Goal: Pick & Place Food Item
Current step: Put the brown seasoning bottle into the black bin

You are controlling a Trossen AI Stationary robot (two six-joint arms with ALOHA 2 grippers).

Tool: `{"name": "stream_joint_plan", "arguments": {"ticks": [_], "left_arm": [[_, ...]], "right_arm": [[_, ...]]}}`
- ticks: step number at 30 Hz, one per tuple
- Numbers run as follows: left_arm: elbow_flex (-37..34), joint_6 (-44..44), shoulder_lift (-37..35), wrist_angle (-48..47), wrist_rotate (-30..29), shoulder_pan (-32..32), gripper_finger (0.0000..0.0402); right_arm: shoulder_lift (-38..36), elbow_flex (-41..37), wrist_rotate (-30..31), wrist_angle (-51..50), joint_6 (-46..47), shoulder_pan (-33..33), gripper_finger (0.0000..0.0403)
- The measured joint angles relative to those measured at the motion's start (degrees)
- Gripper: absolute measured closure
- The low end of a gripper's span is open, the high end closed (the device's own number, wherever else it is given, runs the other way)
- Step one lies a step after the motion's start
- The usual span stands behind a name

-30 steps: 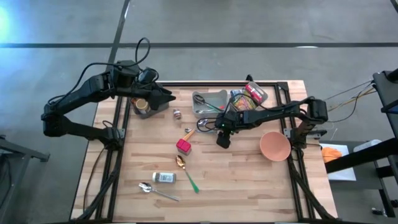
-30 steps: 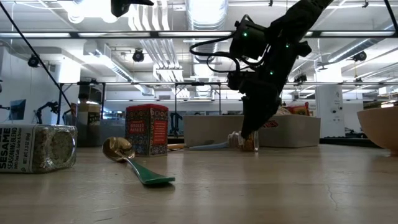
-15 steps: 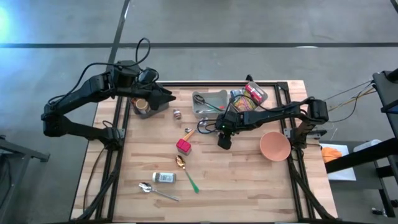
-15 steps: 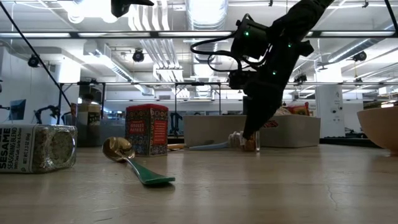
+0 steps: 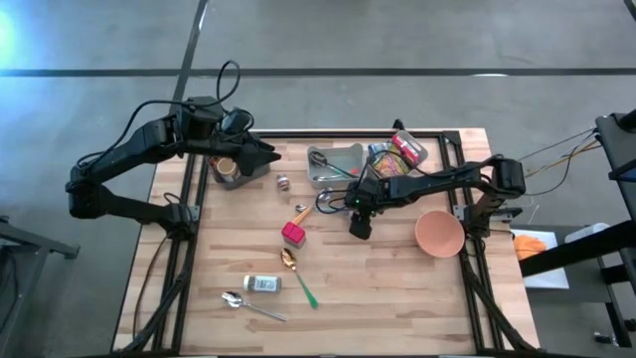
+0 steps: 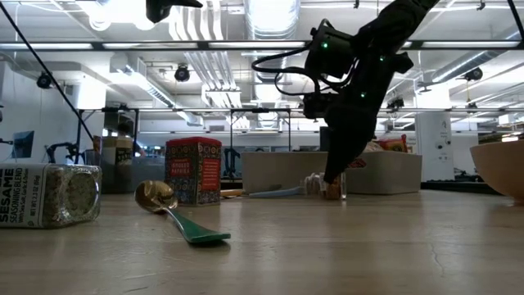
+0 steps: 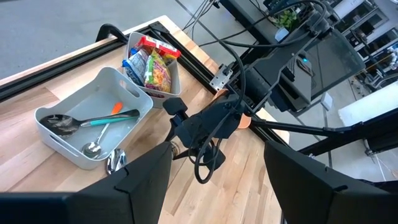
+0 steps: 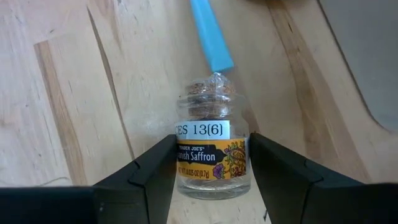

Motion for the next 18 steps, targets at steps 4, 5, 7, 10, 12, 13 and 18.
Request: {"name": "stream_joint_plan", "arguments": {"ticks": [4,5,7,10,12,13,18], "left_arm": [[0.0,0.0,0.0,0.0,0.0,0.0,0.0142],[0.0,0.0,0.0,0.0,0.0,0.0,0.0142],[0.0,0.0,0.0,0.0,0.0,0.0,0.0142],[0.0,-0.1,0.0,0.0,0.0,0.0,0.0142],[0.0,-0.1,0.0,0.0,0.0,0.0,0.0142],[0.0,-0.1,0.0,0.0,0.0,0.0,0.0142],[0.0,-0.2,0.0,0.0,0.0,0.0,0.0142]], "right_arm": [[0.1,1.3,-0.4,-0.6,0.2,0.0,0.0211],[0.2,1.7,-0.5,-0.8,0.1,0.0,0.0211],[0.4,2.6,-0.7,-1.1,0.0,0.0,0.0212],[0.5,3.7,-0.6,-1.1,-0.6,0.1,0.0212],[0.4,4.3,-0.5,-1.6,-1.9,0.0,0.0212],[0.3,4.4,-0.5,-1.8,-2.0,0.0,0.0212],[0.3,4.4,-0.2,-1.5,-0.4,0.1,0.0212]]}}
